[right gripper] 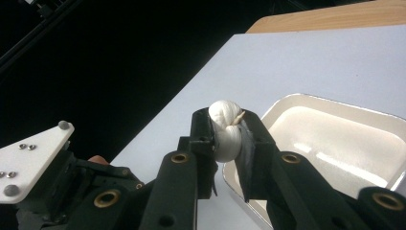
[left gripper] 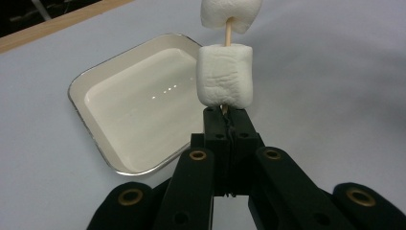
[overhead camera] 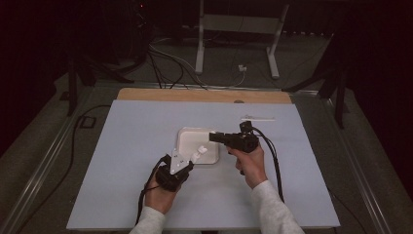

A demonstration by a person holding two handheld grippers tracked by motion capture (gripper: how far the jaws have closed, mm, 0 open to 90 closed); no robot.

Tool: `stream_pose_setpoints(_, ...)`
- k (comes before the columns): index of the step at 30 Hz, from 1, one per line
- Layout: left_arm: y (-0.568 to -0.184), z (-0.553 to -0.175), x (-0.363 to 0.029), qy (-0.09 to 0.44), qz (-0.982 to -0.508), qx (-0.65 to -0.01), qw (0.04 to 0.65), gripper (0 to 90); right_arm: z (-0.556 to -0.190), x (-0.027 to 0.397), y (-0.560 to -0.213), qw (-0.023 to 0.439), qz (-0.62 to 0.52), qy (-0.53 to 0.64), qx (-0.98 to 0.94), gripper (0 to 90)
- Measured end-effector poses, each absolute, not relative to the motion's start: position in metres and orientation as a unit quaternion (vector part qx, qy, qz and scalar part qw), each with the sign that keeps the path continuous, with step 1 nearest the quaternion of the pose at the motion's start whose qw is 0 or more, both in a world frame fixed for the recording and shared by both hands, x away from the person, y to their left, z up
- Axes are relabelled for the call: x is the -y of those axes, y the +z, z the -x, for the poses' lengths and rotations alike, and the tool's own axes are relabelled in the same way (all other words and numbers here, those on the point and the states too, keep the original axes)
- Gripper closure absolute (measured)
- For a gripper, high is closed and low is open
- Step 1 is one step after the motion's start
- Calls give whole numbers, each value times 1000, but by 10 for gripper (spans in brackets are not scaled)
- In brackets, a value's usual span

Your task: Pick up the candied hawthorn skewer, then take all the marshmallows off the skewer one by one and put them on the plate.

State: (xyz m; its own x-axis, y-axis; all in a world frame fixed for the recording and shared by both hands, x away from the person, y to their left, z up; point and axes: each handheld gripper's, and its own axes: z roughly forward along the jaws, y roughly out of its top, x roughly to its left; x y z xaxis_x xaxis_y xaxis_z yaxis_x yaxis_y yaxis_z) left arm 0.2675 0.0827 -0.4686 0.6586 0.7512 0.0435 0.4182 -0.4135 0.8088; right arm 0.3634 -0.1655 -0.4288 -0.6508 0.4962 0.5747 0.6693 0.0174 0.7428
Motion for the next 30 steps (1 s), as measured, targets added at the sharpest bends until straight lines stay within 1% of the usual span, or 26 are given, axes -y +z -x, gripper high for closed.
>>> stream_pose_setpoints(16, -472, -267, -87, 216, -818, -364, 389, 900, -369, 169, -427, 75, 424, -573, 697, 789)
stream_pose_setpoints(18, -476, -267, -88, 220, -822, -370, 372, 900, -372, 181, -423, 67, 436, -591, 676, 795)
stream_pose_setpoints(21, -481, -268, -97, 206, -816, -385, 379, 900, -376, 193, -418, 75, 436, -600, 666, 795)
stream_pose_setpoints(23, -478, -268, -98, 209, -812, -386, 384, 900, -375, 201, -413, 51, 431, -580, 689, 793)
stream_pose_setpoints(30, -476, -265, -97, 215, -814, -380, 384, 900, -378, 198, -414, 40, 427, -572, 699, 784)
